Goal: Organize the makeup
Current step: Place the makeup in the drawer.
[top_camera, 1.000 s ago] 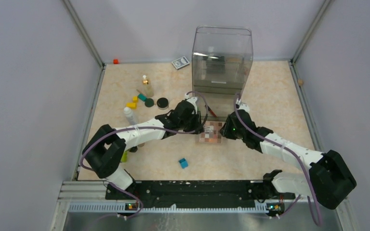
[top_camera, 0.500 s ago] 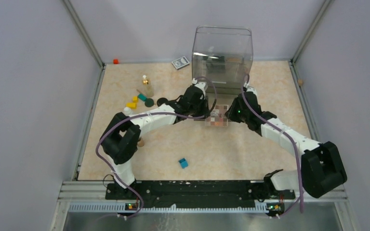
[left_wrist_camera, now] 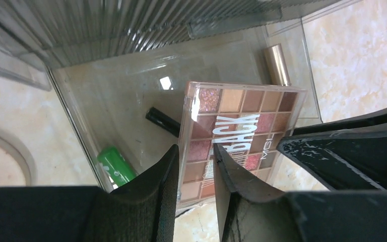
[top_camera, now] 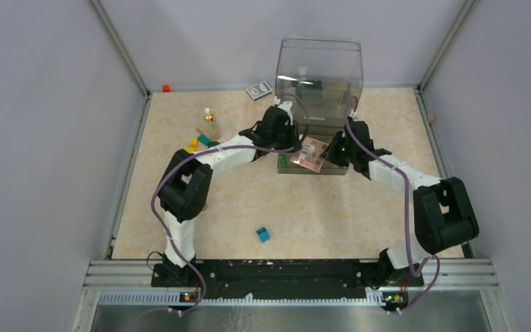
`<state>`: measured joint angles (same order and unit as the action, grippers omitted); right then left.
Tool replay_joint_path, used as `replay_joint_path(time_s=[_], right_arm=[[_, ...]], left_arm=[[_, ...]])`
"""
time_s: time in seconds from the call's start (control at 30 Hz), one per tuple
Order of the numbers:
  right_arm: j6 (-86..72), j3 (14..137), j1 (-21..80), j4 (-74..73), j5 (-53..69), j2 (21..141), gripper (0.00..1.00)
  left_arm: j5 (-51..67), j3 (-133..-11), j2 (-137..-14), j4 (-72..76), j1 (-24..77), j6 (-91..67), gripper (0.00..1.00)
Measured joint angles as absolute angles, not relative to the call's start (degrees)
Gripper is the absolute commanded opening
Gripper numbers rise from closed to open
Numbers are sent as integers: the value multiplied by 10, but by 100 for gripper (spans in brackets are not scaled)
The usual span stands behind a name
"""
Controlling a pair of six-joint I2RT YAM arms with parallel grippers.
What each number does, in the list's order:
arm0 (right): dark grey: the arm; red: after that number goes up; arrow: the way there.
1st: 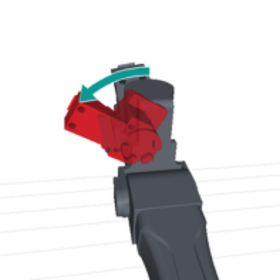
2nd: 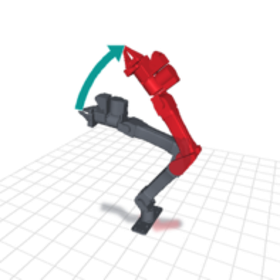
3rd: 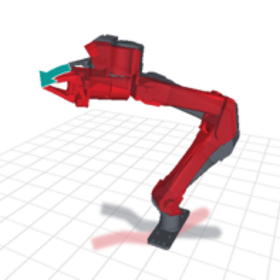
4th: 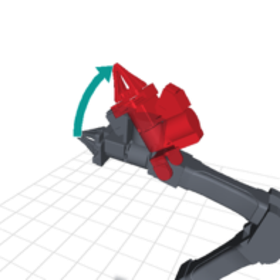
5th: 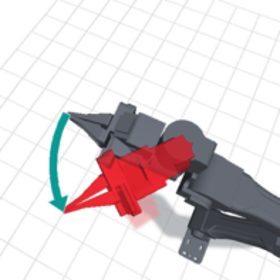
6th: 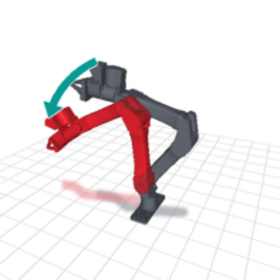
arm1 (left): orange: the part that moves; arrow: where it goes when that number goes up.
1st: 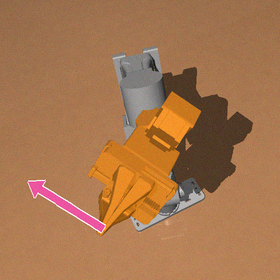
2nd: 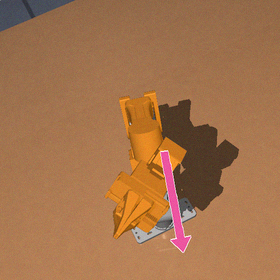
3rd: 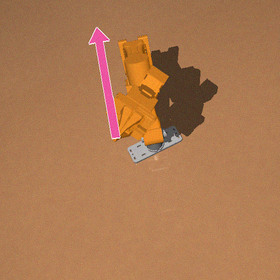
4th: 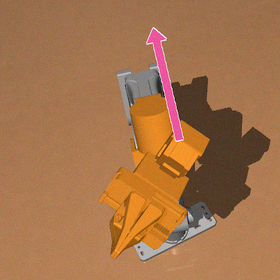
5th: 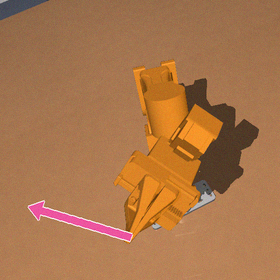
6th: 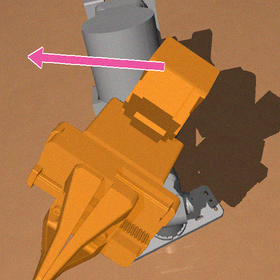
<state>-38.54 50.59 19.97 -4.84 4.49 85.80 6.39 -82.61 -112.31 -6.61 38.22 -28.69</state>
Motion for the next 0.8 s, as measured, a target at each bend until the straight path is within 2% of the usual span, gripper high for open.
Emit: replay_joint_path(time_s=[0.43,0.47,0.63,0.8], right_arm=[[-397,507,150,-14,84,892,26],[-397,507,148,-13,83,893,27],[-402,508,138,-7,86,893,35],[-401,511,136,2,87,893,38]], left_arm=[[122,-858,-1162,-36,371,-283,40],[127,-863,-1167,-37,371,-281,42],[149,-881,-1185,-38,373,-276,64],[154,-877,-1184,-47,381,-272,66]])
